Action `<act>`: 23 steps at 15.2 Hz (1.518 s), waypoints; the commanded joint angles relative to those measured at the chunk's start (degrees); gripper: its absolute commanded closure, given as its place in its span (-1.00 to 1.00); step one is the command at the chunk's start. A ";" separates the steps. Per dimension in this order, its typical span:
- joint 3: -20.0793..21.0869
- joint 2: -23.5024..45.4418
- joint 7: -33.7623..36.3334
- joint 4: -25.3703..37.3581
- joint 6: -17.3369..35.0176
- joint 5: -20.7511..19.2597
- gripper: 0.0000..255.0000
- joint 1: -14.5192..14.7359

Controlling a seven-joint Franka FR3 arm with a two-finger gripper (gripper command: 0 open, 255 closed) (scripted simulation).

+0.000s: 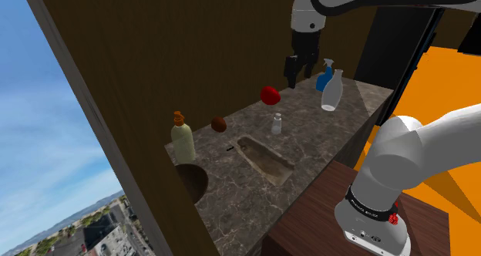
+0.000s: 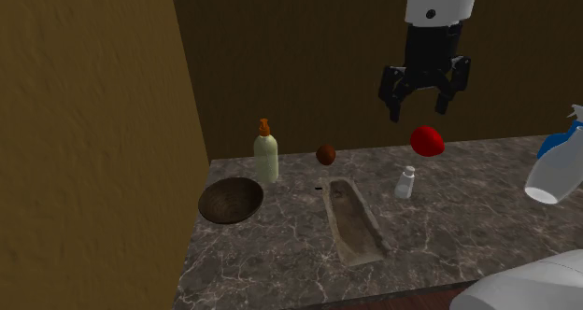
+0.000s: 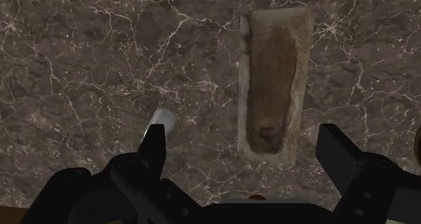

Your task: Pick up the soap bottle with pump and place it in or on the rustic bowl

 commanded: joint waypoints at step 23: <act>10.68 42.16 16.66 23.07 19.95 4.67 -1.00 3.98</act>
